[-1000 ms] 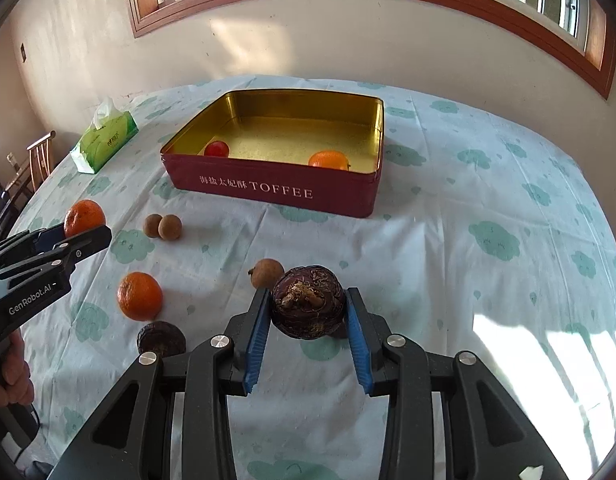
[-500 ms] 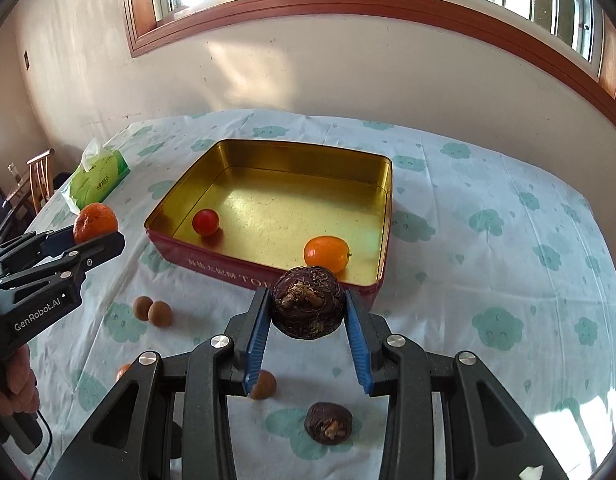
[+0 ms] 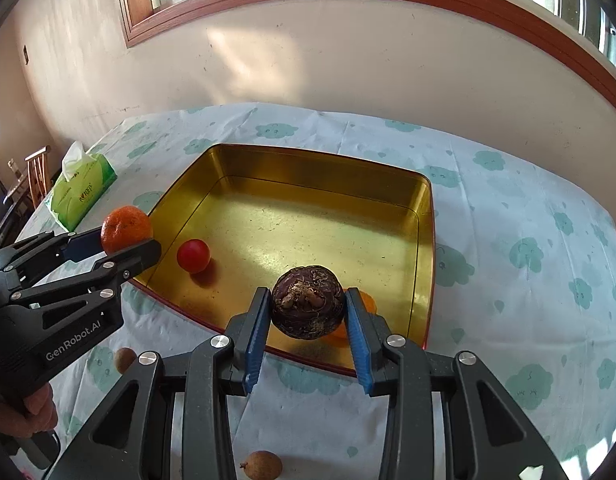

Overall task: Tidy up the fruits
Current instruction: 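Carry brown fruit with right tool while left tool carries tangerine into tin, then open right tool dropping brown fruit while left tool releases tangerine in tin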

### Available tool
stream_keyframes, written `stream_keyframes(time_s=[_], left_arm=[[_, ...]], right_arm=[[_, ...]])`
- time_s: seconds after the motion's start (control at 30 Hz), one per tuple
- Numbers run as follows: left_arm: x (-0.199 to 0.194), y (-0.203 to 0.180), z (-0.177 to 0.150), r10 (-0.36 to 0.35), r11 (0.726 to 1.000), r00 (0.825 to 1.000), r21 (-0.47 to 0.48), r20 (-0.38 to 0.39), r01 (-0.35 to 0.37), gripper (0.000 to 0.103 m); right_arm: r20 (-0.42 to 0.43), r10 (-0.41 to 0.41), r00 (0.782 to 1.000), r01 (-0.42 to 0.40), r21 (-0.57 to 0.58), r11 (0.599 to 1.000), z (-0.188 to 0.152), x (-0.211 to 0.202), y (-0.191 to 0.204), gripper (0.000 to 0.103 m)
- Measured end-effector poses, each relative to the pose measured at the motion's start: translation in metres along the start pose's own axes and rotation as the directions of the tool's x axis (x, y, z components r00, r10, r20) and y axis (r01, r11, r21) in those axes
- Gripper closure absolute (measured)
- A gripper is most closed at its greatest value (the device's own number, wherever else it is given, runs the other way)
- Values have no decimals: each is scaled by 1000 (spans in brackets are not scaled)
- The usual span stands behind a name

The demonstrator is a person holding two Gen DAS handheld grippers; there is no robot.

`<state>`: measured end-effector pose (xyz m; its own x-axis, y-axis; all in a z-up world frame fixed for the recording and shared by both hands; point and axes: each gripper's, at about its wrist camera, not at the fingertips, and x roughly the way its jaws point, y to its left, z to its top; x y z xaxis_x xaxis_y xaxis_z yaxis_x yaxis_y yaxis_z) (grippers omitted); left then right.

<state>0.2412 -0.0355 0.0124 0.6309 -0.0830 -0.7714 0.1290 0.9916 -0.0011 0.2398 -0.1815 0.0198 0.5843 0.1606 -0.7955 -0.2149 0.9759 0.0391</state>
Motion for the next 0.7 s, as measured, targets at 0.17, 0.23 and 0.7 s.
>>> stream_keyframes(time_s=[0.17, 0.23, 0.7], left_arm=[[13, 0, 0, -1, 1000, 1000, -3, -20, 1, 61], [17, -1, 0, 1, 1000, 1000, -2, -23, -1, 61], [32, -8, 2, 7, 1000, 1000, 21, -30, -6, 60]], right_arm=[[-16, -5, 1000, 5, -17, 1000, 1, 12, 3, 68], [-20, -13, 1000, 13, -17, 1000, 2, 16, 1, 68], [-30, -45, 999, 44, -32, 999, 3, 27, -4, 68]])
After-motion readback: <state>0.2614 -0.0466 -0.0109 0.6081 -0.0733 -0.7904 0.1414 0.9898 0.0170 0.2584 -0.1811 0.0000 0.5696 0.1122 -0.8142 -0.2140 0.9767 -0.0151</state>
